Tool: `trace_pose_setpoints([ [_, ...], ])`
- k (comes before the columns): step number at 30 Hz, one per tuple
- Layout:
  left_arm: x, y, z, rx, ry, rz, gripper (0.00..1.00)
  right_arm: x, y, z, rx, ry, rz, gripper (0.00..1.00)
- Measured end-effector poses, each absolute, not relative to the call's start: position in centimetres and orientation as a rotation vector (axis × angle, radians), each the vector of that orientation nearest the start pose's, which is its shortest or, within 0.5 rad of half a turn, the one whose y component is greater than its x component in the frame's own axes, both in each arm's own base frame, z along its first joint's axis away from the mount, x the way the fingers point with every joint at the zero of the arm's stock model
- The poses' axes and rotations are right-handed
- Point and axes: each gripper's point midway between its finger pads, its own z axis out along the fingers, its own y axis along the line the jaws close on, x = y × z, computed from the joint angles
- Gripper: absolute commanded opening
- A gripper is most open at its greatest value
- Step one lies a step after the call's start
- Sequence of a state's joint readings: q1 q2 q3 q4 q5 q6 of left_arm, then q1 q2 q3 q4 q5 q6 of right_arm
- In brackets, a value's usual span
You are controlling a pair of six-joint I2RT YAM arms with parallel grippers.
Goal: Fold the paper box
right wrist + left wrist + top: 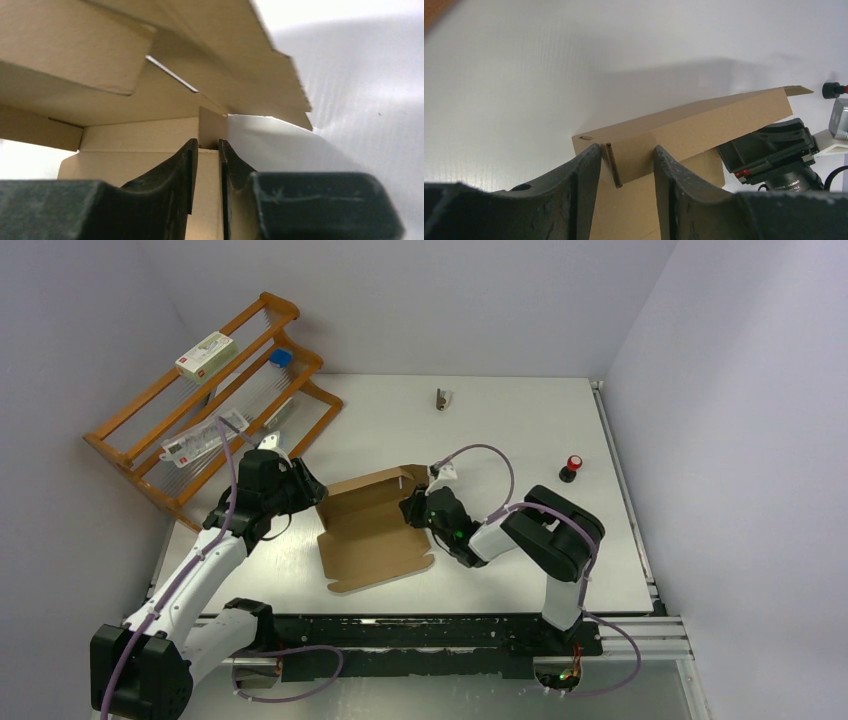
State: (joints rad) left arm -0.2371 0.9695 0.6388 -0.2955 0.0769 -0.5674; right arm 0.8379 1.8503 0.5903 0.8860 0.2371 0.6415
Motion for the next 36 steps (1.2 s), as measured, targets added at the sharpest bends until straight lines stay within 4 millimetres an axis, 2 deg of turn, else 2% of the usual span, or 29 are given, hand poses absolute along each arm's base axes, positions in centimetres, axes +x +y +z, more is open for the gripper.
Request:
trace_pose_setpoints([
  [10,28.5,-10.5,13.5,-0.321,2.223,-0.526,0.47,30.7,33.1,2.8,-0.249,1.941,0.592,0.22],
  [18,28.5,-10.5,13.5,-0.318,2.223,-0.522,0.47,30.2,33.3,3.2,-0.411,1.899,0.555,0.31],
  [22,28.4,-10.5,13.5,-0.319,2.223,-0.520,0.48,29.8,33.4,5.0,-0.466,1.864,0.557,0.36],
  [25,28.4,-10.5,13.5,-0.318,2.223,-0.520,0.48,29.6,33.2,7.5,-0.488,1.816,0.564,0.37],
  [30,28.4,-10.4,13.5,-0.315,2.226,-0.518,0.48,29.7,31.8,10.7,-0.487,1.761,0.541,0.41],
  [36,28.4,-10.4,13.5,-0.310,2.231,-0.513,0.48,30.6,28.7,11.4,-0.491,1.764,0.451,0.45],
])
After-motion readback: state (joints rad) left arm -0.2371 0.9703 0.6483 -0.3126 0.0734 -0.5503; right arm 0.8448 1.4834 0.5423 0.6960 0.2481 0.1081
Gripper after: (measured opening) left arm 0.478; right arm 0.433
